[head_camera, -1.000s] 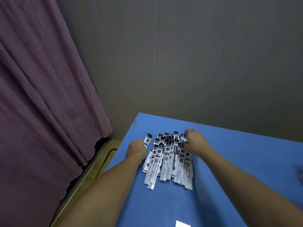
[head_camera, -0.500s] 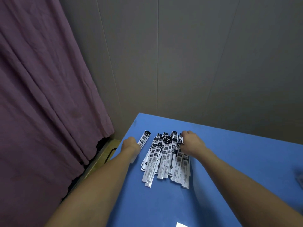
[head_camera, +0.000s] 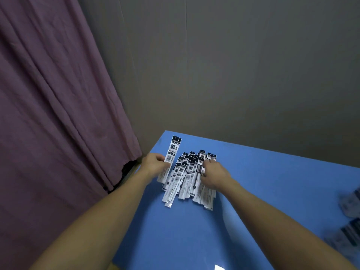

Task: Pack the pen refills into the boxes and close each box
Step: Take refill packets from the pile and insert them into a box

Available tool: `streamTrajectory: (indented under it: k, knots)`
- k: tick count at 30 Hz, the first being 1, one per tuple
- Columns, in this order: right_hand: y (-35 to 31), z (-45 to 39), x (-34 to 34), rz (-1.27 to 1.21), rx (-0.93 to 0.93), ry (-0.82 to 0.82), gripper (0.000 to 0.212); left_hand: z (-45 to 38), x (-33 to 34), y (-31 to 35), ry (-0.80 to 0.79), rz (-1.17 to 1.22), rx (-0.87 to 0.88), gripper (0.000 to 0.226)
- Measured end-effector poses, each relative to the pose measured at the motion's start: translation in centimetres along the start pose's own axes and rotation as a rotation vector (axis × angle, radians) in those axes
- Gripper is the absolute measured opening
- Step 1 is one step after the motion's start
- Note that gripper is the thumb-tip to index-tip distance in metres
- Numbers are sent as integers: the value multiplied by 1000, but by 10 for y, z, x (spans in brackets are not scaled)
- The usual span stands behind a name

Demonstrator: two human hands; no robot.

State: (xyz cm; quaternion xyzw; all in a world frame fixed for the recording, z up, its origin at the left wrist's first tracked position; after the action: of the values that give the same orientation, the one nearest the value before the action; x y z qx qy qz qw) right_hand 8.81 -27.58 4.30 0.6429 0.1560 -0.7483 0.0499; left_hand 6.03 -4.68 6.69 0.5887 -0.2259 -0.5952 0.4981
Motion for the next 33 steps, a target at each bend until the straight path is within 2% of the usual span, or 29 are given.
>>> streamTrajectory:
  k: [4, 6, 9, 14, 18, 26, 30, 33]
  knots:
    - [28, 31, 0, -10, 100, -4, 35, 13, 29, 19, -77, -31, 68, 17]
    - [47, 51, 1, -15, 165, -13, 39, 24, 47, 30, -105, -63, 103, 14]
    - [74, 88, 1, -35, 283, -6, 39, 42, 75, 46, -170, -80, 162, 5]
    - [105, 165, 5, -64, 479, 4, 39, 77, 122, 57, -371, -108, 244, 11]
    - [120, 228, 8, -65, 603, 19, 34, 115, 151, 61, -491, -181, 327, 5]
    - [155, 315, -1, -62, 731, 56, 31, 176, 184, 77, -570, -206, 385, 6]
    - [182, 354, -10, -71, 771, 57, 23, 189, 198, 90, -525, -212, 386, 5]
    - [204, 381, -17, -65, 755, 94, 33, 203, 216, 98, -502, -194, 363, 4]
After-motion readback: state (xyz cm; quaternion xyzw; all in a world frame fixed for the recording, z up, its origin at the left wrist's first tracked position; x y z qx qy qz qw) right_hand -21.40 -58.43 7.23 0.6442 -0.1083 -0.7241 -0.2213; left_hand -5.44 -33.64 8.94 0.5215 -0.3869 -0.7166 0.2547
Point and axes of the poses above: each hand's wrist, its own z-axis away from the middle knuckle, its own x-axis out of the palm, y = z × x, the point moved 7 cm from there along -z, towards the middle knuckle, and after that the axes turned 7 degrees about z, right-handed, at the moved point
